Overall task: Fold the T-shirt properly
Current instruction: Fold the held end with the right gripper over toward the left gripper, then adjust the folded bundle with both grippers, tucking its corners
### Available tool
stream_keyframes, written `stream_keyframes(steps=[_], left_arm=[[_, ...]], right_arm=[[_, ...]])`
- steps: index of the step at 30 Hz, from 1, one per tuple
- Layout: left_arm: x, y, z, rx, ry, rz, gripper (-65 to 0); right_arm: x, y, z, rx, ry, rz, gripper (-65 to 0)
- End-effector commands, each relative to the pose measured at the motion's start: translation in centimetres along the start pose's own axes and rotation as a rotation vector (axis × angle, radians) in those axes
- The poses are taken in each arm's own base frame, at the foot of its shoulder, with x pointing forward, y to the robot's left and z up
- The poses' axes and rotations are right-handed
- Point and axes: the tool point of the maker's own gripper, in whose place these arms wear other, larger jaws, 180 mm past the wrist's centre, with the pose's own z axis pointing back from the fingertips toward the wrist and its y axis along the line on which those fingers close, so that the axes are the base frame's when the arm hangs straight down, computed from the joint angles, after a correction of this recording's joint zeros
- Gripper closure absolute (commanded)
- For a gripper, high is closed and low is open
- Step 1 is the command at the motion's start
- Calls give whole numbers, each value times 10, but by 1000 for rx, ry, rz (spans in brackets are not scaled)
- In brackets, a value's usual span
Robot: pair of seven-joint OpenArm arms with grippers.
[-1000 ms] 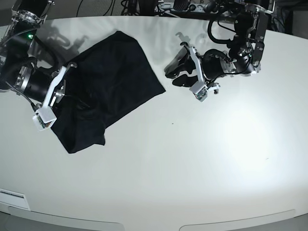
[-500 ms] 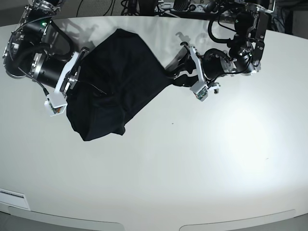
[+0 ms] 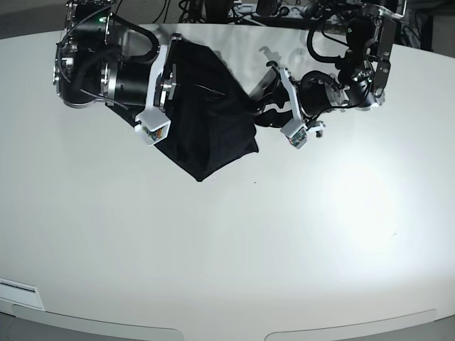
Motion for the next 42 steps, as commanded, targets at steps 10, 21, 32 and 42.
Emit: stream_keyframes(steps=[10, 21, 32, 42], left_arm=[[17, 5, 5, 5, -48, -33, -223], [16, 41, 34, 97, 10, -102, -223], [19, 48, 40, 123, 2, -102, -223], [20, 48, 40, 123, -6, -103, -223]], right_arm=[[5, 39, -26, 188, 30, 68, -525], [64, -8, 4, 8, -71, 222, -524], [25, -56, 27, -220, 116, 193, -523], [2, -61, 16, -265, 179, 180, -354]])
